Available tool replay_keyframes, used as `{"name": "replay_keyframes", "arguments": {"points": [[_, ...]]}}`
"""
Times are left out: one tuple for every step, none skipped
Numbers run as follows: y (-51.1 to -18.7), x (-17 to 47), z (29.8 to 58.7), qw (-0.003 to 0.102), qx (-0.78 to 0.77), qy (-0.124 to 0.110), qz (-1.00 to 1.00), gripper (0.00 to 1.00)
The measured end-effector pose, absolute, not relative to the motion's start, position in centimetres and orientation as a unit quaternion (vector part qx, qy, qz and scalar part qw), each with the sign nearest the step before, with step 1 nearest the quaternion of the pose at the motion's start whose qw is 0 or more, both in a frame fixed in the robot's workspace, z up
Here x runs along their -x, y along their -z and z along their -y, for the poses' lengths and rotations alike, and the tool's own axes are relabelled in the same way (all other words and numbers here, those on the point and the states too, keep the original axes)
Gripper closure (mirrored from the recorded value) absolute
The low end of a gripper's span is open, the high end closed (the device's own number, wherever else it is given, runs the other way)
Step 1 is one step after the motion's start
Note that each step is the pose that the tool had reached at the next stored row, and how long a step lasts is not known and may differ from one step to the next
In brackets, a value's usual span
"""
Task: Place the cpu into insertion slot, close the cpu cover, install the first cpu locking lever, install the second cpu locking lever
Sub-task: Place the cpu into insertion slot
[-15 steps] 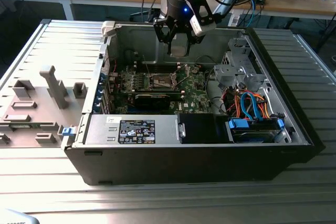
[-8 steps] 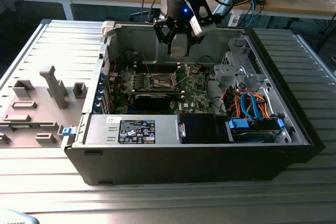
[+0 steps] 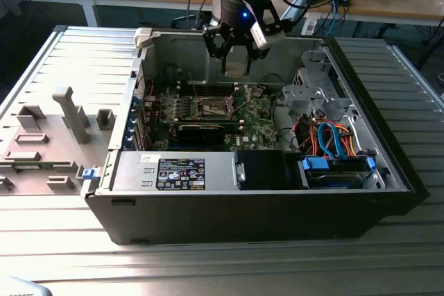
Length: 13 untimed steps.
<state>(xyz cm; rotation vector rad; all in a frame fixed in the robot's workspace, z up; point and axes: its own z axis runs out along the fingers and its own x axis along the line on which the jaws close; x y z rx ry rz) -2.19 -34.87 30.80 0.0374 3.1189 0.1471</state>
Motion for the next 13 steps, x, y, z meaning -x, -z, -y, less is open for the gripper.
{"name": "replay_keyframes", "arguments": {"points": [[-30.78,2.19,34.87,0.01,-0.012,-0.047,-0.999,0.46],[-30.77,2.19,34.87,0.01,-0.012,-0.047,-0.999,0.46],[-30.74,2.19,34.87,0.01,-0.012,-0.047,-0.999,0.46],[-30.73,2.19,34.87,0.01,-0.012,-0.047,-0.999,0.46],[-30.69,2.19,34.87,0.01,-0.012,-0.047,-0.999,0.46],[-30.65,2.19,34.87,0.01,-0.012,-0.047,-0.999,0.46],[-30.64,2.19,34.87,0.01,-0.012,-0.047,-0.999,0.46],[-30.62,2.19,34.87,0.01,-0.012,-0.047,-0.999,0.46],[-30.59,2.19,34.87,0.01,-0.012,-0.047,-0.999,0.46],[-30.58,2.19,34.87,0.01,-0.012,-0.047,-0.999,0.46],[-30.55,2.19,34.87,0.01,-0.012,-0.047,-0.999,0.46],[-30.52,2.19,34.87,0.01,-0.012,-0.047,-0.999,0.46],[-30.51,2.19,34.87,0.01,-0.012,-0.047,-0.999,0.46]]}}
